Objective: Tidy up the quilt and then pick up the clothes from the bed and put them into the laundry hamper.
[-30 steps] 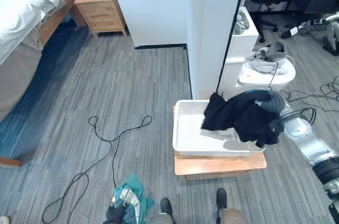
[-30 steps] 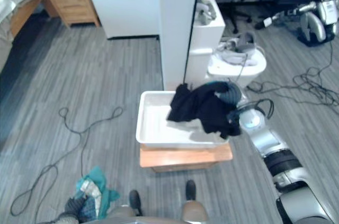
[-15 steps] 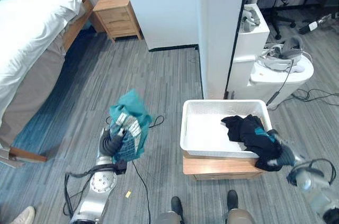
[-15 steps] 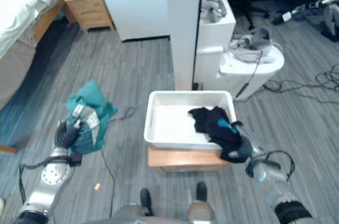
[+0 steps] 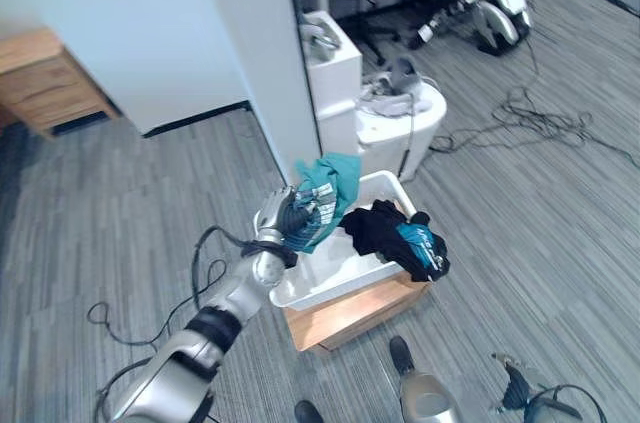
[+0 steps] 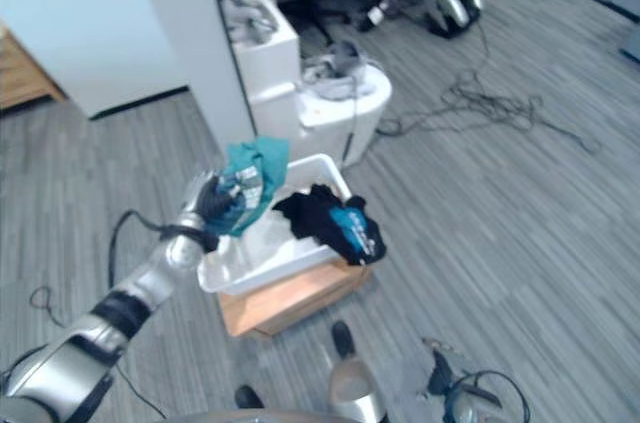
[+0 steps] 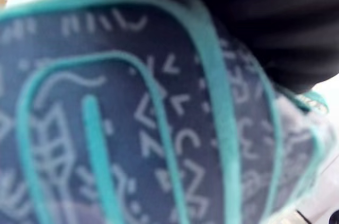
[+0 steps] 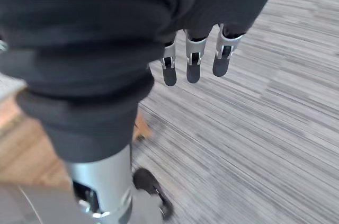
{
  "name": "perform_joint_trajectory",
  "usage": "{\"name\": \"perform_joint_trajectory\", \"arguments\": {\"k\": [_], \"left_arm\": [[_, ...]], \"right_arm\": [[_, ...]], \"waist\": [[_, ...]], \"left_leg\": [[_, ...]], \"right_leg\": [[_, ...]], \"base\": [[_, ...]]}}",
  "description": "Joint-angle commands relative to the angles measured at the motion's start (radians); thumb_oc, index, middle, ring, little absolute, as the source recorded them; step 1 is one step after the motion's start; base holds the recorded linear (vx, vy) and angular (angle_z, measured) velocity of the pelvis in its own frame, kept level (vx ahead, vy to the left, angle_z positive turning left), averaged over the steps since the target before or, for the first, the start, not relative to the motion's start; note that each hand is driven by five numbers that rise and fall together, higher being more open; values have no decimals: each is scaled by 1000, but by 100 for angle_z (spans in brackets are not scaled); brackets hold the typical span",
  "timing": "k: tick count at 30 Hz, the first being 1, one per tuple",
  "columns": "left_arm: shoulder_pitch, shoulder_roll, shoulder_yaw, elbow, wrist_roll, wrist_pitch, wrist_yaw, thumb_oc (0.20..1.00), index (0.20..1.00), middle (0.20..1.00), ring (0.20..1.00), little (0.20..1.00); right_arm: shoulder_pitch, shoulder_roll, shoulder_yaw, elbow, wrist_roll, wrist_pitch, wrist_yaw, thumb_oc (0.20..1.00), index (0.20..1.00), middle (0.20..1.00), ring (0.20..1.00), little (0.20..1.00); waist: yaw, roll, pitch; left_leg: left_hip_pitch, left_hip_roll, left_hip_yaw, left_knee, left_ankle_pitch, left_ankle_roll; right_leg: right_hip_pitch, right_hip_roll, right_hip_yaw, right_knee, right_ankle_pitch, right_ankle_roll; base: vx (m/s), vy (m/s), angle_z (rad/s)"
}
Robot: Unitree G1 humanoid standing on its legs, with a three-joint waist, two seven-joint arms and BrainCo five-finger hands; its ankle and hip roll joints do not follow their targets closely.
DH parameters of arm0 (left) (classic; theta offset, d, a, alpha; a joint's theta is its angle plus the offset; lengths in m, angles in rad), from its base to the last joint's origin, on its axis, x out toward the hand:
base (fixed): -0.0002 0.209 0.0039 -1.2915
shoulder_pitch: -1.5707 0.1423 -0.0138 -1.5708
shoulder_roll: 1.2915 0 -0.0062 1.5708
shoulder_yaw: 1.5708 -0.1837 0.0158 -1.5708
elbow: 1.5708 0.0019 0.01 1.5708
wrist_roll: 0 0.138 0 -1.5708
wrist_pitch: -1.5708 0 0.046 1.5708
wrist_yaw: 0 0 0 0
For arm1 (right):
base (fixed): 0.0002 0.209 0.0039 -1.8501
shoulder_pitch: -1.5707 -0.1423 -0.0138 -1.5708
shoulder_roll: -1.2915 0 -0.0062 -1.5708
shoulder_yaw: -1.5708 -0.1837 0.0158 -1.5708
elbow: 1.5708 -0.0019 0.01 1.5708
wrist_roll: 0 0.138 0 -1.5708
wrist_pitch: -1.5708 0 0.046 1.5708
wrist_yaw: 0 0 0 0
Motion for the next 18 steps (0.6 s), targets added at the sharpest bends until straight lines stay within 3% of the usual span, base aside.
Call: {"name": "perform_joint_trajectory", "arguments": {"k": [1, 5, 8, 14, 18], "left_arm": [[-82, -8, 42, 109, -10, 9, 21, 1000, 1000, 1000, 1000, 1000], [-27, -58, 97, 173, -141, -2, 10, 1000, 1000, 1000, 1000, 1000], [60, -72, 145, 101, -256, -32, -2, 1000, 1000, 1000, 1000, 1000], [292, -3, 286, -138, -340, -83, 8, 1000, 1000, 1000, 1000, 1000], [379, 13, 386, -115, -437, -92, 1, 1000, 1000, 1000, 1000, 1000]], "right_arm": [[-77, 8, 35, 45, 23, 3, -24, 1000, 1000, 1000, 1000, 1000], [-90, 55, 42, 123, 69, 22, -28, 1000, 1000, 1000, 1000, 1000], [-86, 76, 25, 168, 108, 31, -32, 1000, 1000, 1000, 1000, 1000], [-85, 121, -15, 238, 164, 39, -13, 1000, 1000, 1000, 1000, 1000], [-108, 152, -34, 283, 199, 47, 5, 1000, 1000, 1000, 1000, 1000]], "waist": [[2, -11, 55], [13, -8, 49], [36, -6, 46], [130, -11, 35], [181, -21, 18]], "left_leg": [[39, 24, -12, 3, -103, -29], [27, 28, -6, 3, -96, -30], [42, 31, -29, 3, -93, -32], [79, 27, -101, 3, -94, -34], [87, 25, -144, 3, -96, -34]], "right_leg": [[41, 22, 16, 33, -209, 18], [27, 25, 16, 32, -203, 13], [57, 21, -3, 26, -210, 5], [152, 12, -62, 17, -225, -9], [191, 7, -100, 15, -233, -11]], "base": [[-43, 8, -59], [4, -32, -23], [47, -27, 5], [28, -32, 46], [-21, -13, 41]]}}
